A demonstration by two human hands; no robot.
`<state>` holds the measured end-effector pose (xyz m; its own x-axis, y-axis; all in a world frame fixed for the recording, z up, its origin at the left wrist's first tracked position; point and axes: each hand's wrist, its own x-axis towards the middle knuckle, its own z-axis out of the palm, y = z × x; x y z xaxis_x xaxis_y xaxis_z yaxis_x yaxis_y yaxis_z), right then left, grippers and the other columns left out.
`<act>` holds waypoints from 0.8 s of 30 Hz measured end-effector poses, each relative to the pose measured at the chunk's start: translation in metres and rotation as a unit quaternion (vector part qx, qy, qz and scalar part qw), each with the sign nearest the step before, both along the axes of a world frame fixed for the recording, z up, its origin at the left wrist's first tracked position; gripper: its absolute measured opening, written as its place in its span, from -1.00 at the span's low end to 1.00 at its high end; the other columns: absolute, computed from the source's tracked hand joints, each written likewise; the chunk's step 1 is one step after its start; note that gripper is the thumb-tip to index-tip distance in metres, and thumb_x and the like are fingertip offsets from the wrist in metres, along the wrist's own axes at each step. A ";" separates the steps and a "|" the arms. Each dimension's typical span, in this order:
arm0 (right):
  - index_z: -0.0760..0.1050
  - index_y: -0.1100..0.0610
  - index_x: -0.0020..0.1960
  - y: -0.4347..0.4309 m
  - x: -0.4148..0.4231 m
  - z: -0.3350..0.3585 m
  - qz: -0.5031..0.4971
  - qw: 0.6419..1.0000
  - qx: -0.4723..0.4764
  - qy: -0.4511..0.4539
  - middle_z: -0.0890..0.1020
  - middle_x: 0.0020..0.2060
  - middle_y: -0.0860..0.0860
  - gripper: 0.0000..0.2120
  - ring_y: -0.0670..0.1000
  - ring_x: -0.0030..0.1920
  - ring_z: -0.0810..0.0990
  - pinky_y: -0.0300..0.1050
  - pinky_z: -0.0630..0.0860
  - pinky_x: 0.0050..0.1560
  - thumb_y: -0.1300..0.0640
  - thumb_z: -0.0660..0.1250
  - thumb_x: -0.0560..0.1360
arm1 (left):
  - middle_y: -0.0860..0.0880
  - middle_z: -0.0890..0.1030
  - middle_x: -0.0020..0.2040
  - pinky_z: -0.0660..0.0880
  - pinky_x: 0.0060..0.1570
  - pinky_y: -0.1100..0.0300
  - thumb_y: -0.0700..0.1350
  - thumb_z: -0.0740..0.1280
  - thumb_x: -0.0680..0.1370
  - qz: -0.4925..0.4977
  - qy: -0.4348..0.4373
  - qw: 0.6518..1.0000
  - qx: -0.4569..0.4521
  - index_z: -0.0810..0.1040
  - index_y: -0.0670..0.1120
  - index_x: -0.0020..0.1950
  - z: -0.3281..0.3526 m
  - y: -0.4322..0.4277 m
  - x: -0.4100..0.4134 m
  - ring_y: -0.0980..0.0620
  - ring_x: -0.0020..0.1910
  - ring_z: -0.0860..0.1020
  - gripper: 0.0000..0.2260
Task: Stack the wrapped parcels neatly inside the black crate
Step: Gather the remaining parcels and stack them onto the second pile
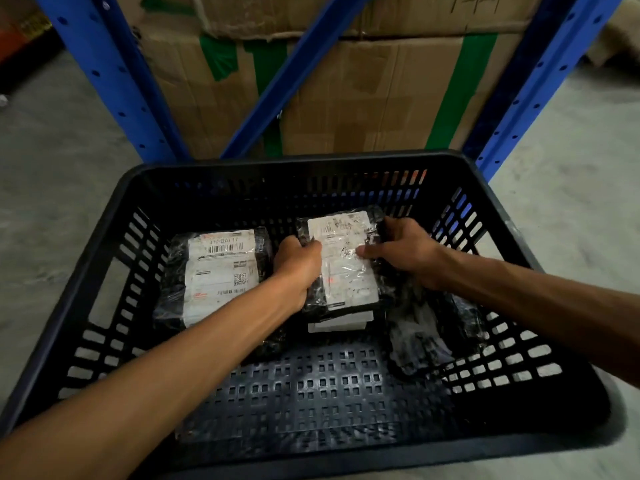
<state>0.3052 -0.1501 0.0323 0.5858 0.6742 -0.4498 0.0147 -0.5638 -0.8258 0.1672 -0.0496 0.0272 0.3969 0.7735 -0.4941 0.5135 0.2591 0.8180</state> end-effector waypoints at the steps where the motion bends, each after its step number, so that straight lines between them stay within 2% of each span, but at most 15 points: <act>1: 0.55 0.19 0.15 0.002 -0.001 -0.009 0.007 1.000 -0.009 -0.002 0.72 -0.02 0.11 -0.64 0.11 -0.06 0.73 0.05 0.68 0.00 0.20 0.55 0.40 | -0.15 0.56 0.18 0.46 -0.02 0.05 -0.06 0.18 0.66 -0.012 0.028 0.999 0.022 0.45 -0.21 0.31 -0.004 0.002 0.001 -0.10 0.09 0.54 -0.70; 3: 0.50 0.17 0.19 0.005 -0.004 -0.024 0.035 0.998 -0.044 -0.028 0.69 0.01 0.07 -0.61 0.09 0.00 0.68 0.00 0.65 0.05 0.07 0.51 0.44 | -0.21 0.48 0.36 0.45 -0.06 0.14 -0.13 0.15 0.67 -0.047 0.082 0.993 0.069 0.35 -0.21 0.45 -0.015 0.003 0.002 -0.15 0.23 0.51 -0.63; 4: 0.45 0.16 0.27 0.005 -0.007 -0.028 0.064 0.994 -0.071 -0.057 0.66 0.03 0.06 -0.54 0.10 0.04 0.65 -0.02 0.62 0.06 -0.01 0.47 0.48 | -0.19 0.39 0.47 0.48 -0.03 0.21 -0.16 0.14 0.67 -0.066 0.107 0.988 0.091 0.21 -0.17 0.57 -0.021 0.000 0.002 -0.16 0.35 0.46 -0.55; 5: 0.32 0.17 0.43 0.006 -0.008 -0.031 0.097 0.986 -0.108 -0.087 0.63 0.08 0.08 -0.39 0.12 0.09 0.62 -0.03 0.58 0.07 -0.08 0.40 0.52 | -0.16 0.28 0.55 0.45 0.02 0.29 -0.19 0.14 0.67 -0.084 0.129 0.982 0.109 0.05 -0.13 0.63 -0.026 -0.004 0.001 -0.14 0.43 0.39 -0.46; 6: 0.06 0.19 0.57 0.006 -0.010 -0.034 0.129 0.975 -0.144 -0.111 0.60 0.17 0.13 -0.23 0.16 0.16 0.58 -0.03 0.55 0.10 -0.14 0.31 0.55 | -0.16 0.20 0.58 0.38 0.06 0.32 -0.20 0.13 0.67 -0.097 0.145 0.976 0.128 -0.07 -0.12 0.65 -0.030 -0.009 0.001 -0.14 0.47 0.34 -0.40; 7: -0.19 0.19 0.60 0.007 -0.011 -0.035 0.152 0.966 -0.171 -0.124 0.55 0.28 0.18 -0.13 0.18 0.22 0.55 -0.02 0.52 0.16 -0.17 0.24 0.58 | -0.16 0.16 0.59 0.36 0.12 0.28 -0.21 0.14 0.67 -0.107 0.153 0.972 0.145 -0.14 -0.13 0.65 -0.032 -0.013 0.001 -0.14 0.50 0.30 -0.37; 8: -0.33 0.19 0.58 0.008 -0.011 -0.036 0.165 0.960 -0.187 -0.129 0.48 0.37 0.21 -0.09 0.20 0.27 0.52 -0.01 0.49 0.21 -0.19 0.19 0.59 | -0.17 0.14 0.59 0.36 0.22 0.21 -0.22 0.14 0.67 -0.115 0.156 0.969 0.155 -0.17 -0.14 0.64 -0.033 -0.015 0.001 -0.14 0.51 0.27 -0.35; 9: -0.37 0.19 0.57 0.010 -0.010 -0.033 0.172 0.955 -0.202 -0.132 0.43 0.43 0.23 -0.09 0.21 0.32 0.49 -0.02 0.45 0.26 -0.20 0.17 0.60 | -0.18 0.12 0.59 0.34 0.33 0.15 -0.23 0.15 0.66 -0.122 0.161 0.966 0.162 -0.18 -0.16 0.64 -0.032 -0.016 0.001 -0.15 0.53 0.23 -0.34; 12: -0.19 0.31 0.58 0.015 -0.011 -0.014 0.221 0.920 -0.257 -0.197 0.33 0.49 0.25 -0.15 0.22 0.41 0.40 -0.04 0.40 0.31 -0.18 0.17 0.61 | -0.17 -0.02 0.63 0.17 0.50 0.09 -0.25 0.18 0.64 -0.149 0.163 0.961 0.169 -0.21 -0.14 0.64 -0.022 -0.016 -0.002 -0.15 0.61 0.03 -0.30; 14: 0.03 0.31 0.55 0.015 -0.013 0.009 0.281 0.872 -0.278 -0.291 0.33 0.48 0.25 -0.29 0.21 0.40 0.41 -0.03 0.41 0.30 -0.13 0.16 0.63 | -0.12 -0.13 0.65 0.02 0.53 0.12 -0.22 0.25 0.62 -0.196 0.140 0.945 0.220 -0.21 -0.12 0.64 -0.012 -0.021 -0.007 -0.11 0.63 -0.11 -0.23; 16: 0.17 0.22 0.54 0.008 -0.014 0.037 0.323 0.815 -0.279 -0.392 0.44 0.40 0.21 -0.39 0.19 0.35 0.48 -0.03 0.47 0.19 -0.08 0.19 0.62 | -0.06 -0.15 0.65 -0.09 0.54 0.12 -0.13 0.31 0.59 -0.268 0.096 0.917 0.279 -0.17 -0.12 0.64 0.000 -0.034 -0.015 -0.05 0.63 -0.15 -0.21; 17: 0.25 0.17 0.51 0.000 -0.015 0.051 0.335 0.786 -0.276 -0.440 0.52 0.33 0.17 -0.43 0.18 0.30 0.52 -0.03 0.50 0.10 -0.07 0.22 0.59 | -0.02 -0.09 0.65 -0.05 0.56 0.11 -0.09 0.32 0.58 -0.301 0.073 0.907 0.285 -0.13 -0.10 0.64 0.004 -0.043 -0.020 -0.04 0.63 -0.10 -0.21; 19: 0.38 0.10 0.43 -0.019 -0.015 0.074 0.373 0.729 -0.254 -0.515 0.60 0.21 0.11 -0.53 0.17 0.21 0.59 -0.01 0.55 0.03 -0.02 0.26 0.56 | -0.01 0.18 0.58 0.23 0.45 0.15 -0.04 0.35 0.55 -0.353 0.052 0.906 0.229 0.05 -0.03 0.63 0.011 -0.061 -0.028 -0.05 0.57 0.17 -0.27; 21: 0.43 0.08 0.39 -0.044 -0.023 0.086 0.444 0.670 -0.243 -0.543 0.61 0.23 0.07 -0.58 0.14 0.22 0.60 0.05 0.59 0.11 0.05 0.26 0.54 | -0.01 0.45 0.30 0.51 0.17 0.17 -0.06 0.37 0.52 -0.383 0.066 0.913 0.120 0.32 -0.02 0.50 0.014 -0.080 -0.031 -0.06 0.33 0.51 -0.44; 24: 0.41 0.08 0.41 -0.075 -0.037 0.083 0.533 0.604 -0.234 -0.544 0.51 0.38 0.03 -0.55 0.07 0.43 0.42 0.08 0.42 0.38 0.11 0.26 0.53 | 0.04 0.60 0.08 0.52 0.05 0.13 -0.10 0.38 0.51 -0.450 0.101 0.887 0.036 0.53 0.07 0.18 0.002 -0.101 -0.022 -0.02 0.10 0.57 -0.75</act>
